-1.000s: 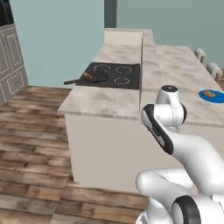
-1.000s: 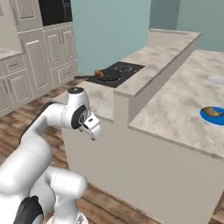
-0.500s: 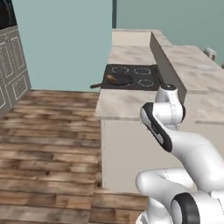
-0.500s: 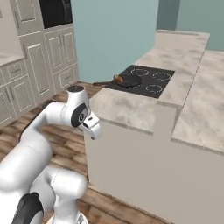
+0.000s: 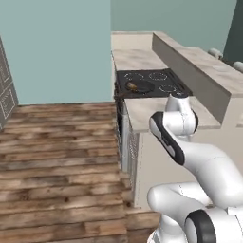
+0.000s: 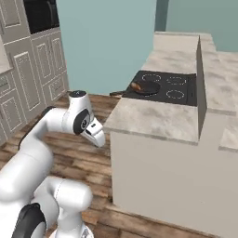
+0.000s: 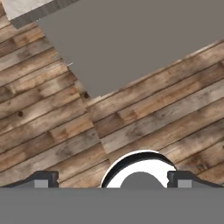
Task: Take the chicken drumsticks from the pan and place one on each plate on the dining counter.
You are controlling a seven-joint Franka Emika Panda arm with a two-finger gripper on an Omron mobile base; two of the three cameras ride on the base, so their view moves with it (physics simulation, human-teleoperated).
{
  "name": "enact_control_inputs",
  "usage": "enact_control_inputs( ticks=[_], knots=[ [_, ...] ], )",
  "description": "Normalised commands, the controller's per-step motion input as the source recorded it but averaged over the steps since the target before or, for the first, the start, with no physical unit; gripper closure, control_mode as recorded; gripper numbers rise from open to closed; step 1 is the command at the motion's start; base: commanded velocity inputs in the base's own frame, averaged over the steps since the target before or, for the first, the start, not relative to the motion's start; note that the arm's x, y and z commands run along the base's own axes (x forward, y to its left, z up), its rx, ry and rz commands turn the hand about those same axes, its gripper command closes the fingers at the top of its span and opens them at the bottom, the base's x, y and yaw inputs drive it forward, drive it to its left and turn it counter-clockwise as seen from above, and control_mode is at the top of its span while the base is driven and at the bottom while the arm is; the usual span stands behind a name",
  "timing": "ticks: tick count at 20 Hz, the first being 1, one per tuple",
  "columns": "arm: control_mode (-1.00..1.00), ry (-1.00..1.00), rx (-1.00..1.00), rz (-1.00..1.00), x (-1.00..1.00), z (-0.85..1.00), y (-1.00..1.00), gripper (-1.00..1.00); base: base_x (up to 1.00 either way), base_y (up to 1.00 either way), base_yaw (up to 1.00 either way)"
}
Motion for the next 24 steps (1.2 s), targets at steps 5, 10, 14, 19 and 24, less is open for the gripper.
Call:
enact_control_inputs(
  ticks=[5, 10, 14, 19, 24],
  knots=[
    [1.00, 0.00, 0.00, 0.00, 0.00, 0.00, 0.00, -1.00, 0.37, 0.72, -0.58],
    [1.00, 0.00, 0.00, 0.00, 0.00, 0.00, 0.00, -1.00, 0.42, 0.62, -0.68],
    [1.00, 0.00, 0.00, 0.00, 0.00, 0.00, 0.00, -1.00, 0.39, 0.65, -0.65],
    [1.00, 0.00, 0.00, 0.00, 0.00, 0.00, 0.00, -1.00, 0.11, 0.94, -0.35],
    [1.00, 0.00, 0.00, 0.00, 0.00, 0.00, 0.00, -1.00, -0.07, 1.00, -0.19]
  ],
)
